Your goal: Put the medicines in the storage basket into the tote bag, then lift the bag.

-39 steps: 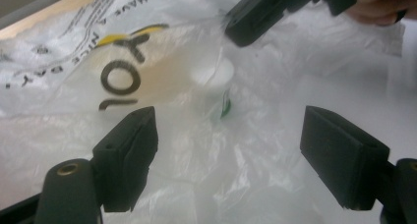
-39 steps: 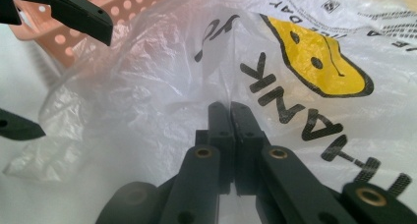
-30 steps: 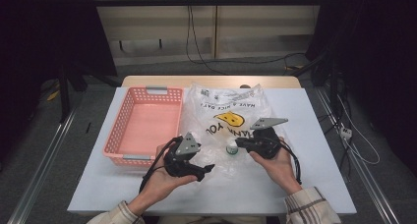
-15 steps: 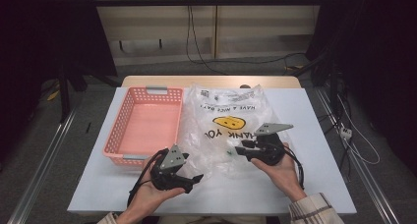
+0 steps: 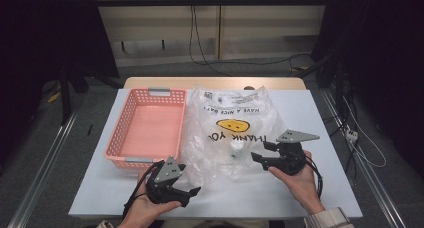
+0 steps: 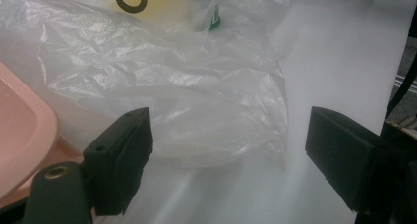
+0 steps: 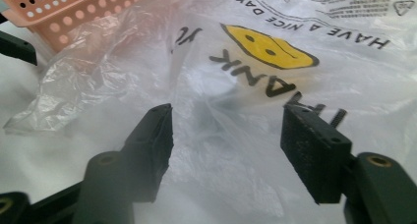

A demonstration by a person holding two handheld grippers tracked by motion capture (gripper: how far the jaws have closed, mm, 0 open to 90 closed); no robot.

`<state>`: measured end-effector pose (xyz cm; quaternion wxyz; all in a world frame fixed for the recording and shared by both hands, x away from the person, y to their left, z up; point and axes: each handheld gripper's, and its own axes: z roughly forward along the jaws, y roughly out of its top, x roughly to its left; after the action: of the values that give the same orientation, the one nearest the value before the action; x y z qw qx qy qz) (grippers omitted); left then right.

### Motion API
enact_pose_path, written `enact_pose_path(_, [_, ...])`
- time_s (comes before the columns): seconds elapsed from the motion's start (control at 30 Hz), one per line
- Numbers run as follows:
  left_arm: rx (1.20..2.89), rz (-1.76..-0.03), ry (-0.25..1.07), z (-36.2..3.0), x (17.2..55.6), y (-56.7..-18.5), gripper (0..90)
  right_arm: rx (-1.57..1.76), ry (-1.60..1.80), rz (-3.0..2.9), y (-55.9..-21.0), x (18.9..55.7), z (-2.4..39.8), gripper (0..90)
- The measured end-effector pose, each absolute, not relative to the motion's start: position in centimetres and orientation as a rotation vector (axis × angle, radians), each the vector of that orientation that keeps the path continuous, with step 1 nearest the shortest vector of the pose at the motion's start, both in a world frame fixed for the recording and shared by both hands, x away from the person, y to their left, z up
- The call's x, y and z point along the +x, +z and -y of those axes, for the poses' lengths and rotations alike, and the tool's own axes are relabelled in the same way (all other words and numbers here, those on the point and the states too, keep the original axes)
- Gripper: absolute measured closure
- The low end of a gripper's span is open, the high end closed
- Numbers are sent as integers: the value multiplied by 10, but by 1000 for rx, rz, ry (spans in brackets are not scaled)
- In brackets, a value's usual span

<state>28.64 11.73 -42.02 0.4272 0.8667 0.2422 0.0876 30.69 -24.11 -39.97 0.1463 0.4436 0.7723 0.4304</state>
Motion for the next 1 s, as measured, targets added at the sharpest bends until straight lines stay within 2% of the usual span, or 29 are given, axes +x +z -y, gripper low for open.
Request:
enact_pose_path(0.33, [2151, -591, 211, -120, 284, -421, 176, 1337, 1215, -2148, -402, 294, 259, 248])
enact_pose_path(0.47, [2135, -610, 204, -123, 285, -422, 176, 1347, 1226, -2106, -400, 287, 267, 228])
enact_pose_path(1.0, [2123, -602, 204, -127, 287, -424, 130, 1402, 1205, -2016, -399, 261, 296, 217])
